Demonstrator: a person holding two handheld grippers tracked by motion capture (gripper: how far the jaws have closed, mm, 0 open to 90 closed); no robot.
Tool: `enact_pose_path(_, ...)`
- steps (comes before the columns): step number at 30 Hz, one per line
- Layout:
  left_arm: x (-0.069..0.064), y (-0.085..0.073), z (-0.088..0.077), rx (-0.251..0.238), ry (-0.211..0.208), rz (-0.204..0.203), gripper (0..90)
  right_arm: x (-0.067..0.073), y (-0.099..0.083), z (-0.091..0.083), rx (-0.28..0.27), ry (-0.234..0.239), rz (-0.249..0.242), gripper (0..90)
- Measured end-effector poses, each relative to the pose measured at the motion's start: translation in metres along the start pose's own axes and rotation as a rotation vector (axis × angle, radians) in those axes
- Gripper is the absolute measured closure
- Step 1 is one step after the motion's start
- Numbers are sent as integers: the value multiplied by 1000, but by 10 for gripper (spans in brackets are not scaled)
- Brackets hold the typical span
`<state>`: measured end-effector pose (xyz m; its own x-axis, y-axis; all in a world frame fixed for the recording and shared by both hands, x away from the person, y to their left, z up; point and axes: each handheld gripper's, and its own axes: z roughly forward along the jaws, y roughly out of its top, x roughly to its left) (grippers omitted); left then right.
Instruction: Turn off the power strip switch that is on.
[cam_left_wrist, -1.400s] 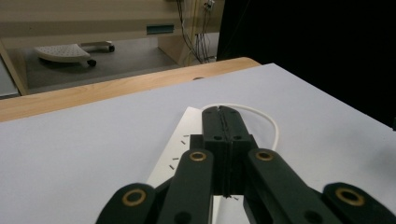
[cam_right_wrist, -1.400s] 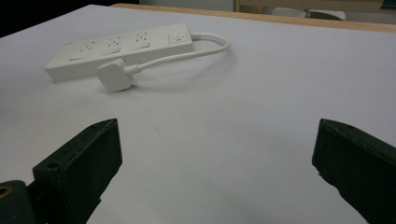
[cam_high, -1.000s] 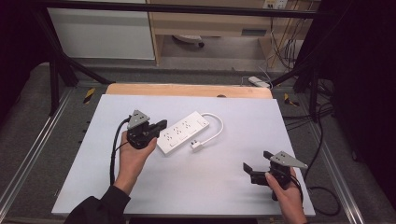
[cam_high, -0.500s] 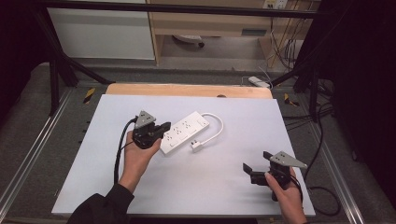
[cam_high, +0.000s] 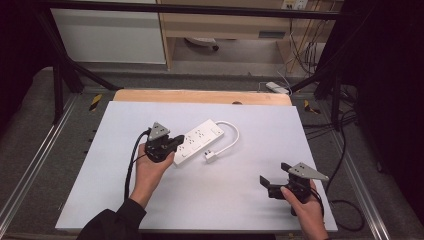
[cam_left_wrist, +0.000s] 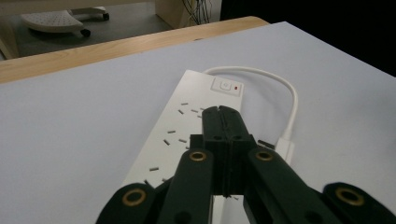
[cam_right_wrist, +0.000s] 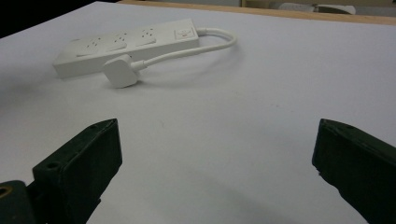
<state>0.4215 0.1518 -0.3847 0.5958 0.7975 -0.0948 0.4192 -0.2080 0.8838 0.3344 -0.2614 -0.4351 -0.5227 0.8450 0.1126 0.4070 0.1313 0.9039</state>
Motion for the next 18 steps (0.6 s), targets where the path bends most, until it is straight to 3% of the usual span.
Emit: enact_pose_path(18, 6, -7, 5, 23, 7, -22, 900, 0, 0, -1, -3, 7, 2, 20)
